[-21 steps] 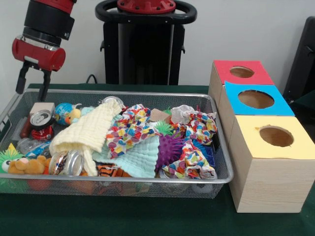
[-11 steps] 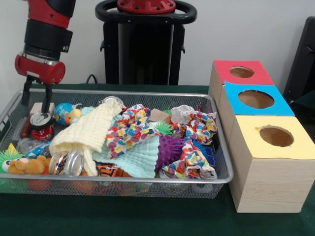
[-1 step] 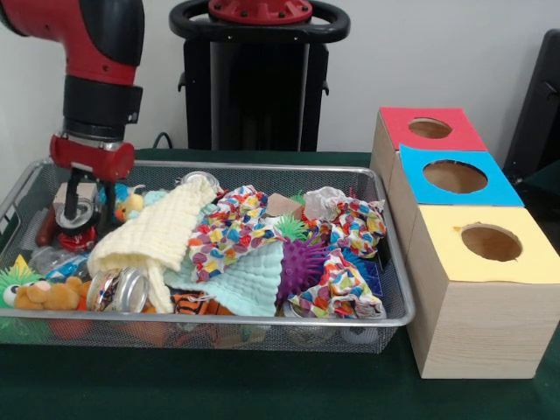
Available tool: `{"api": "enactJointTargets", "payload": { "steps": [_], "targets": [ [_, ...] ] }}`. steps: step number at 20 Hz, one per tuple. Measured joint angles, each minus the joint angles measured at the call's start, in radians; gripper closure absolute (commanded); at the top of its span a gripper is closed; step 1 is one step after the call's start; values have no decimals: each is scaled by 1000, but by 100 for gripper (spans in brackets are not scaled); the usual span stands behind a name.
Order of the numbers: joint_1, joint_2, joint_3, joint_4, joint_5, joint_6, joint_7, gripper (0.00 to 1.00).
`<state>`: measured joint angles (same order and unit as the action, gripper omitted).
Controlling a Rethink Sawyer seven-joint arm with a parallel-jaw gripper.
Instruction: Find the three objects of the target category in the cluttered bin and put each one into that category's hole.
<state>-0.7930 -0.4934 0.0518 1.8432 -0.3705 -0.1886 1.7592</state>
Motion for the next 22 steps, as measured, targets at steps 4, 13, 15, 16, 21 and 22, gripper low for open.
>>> {"api": "enactJointTargets", "payload": {
  "steps": [4, 13, 15, 16, 21, 22],
  "targets": [
    [3, 10, 8, -29, 0, -41, 0, 0],
    [7, 65, 18, -88, 0, -81, 0, 0],
    [7, 68, 18, -90, 0, -81, 0, 0],
    [7, 68, 18, -90, 0, -81, 0, 0],
    [9, 69, 18, -90, 0, -81, 0, 0],
    [10, 69, 18, -90, 0, -81, 0, 0]
  ]
}}
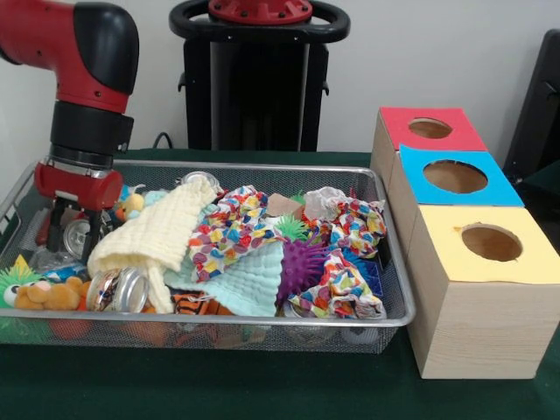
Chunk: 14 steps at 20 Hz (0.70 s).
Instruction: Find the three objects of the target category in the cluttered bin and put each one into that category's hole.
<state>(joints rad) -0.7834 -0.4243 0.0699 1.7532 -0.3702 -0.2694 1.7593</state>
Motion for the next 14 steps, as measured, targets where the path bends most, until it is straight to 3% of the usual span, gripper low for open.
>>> {"api": "enactJointTargets", "payload": {
  "steps": [14],
  "targets": [
    [-6, 19, 5, -26, -4, 0, 0, 0]
  ]
}}
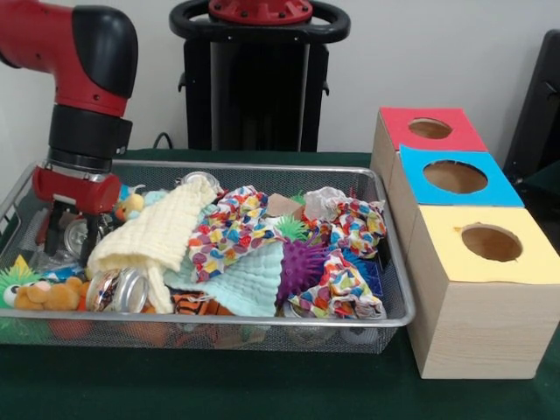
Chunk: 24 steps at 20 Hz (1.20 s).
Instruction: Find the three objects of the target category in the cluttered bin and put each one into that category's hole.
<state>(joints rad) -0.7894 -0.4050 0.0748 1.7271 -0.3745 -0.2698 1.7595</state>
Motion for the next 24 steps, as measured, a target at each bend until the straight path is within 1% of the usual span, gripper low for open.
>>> {"api": "enactJointTargets", "payload": {
  "steps": [5, 9, 17, 24],
  "targets": [
    [-41, 61, 35, -77, -46, -2, 0, 0],
    [-51, 87, 53, -109, -78, -18, 0, 0],
    [-33, 110, 53, -119, -79, -69, 0, 0],
    [-28, 126, 53, -132, -79, -79, 0, 0]
  ]
}}
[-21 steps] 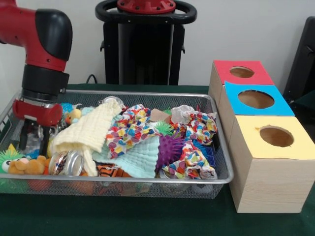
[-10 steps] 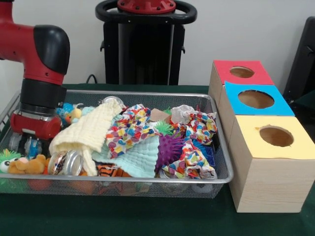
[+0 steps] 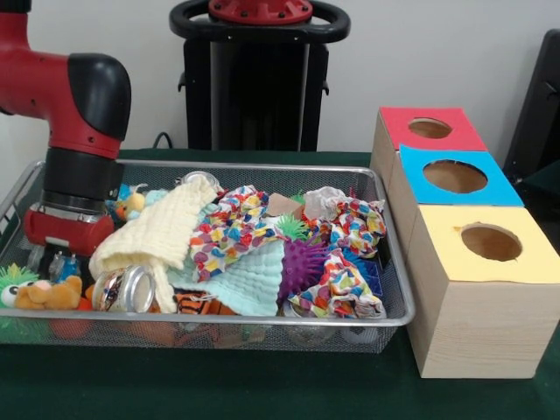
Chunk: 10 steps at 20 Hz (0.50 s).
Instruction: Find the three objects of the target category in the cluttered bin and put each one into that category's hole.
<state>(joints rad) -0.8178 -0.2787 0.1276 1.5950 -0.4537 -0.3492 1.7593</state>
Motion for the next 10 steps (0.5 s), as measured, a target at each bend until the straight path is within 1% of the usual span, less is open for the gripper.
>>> {"api": "enactJointTargets", "payload": {
  "steps": [5, 10],
  "targets": [
    [7, -2, -7, 0, 1, 0, 0, 0],
    [51, -21, -51, 15, 16, 1, 0, 0]
  ]
}}
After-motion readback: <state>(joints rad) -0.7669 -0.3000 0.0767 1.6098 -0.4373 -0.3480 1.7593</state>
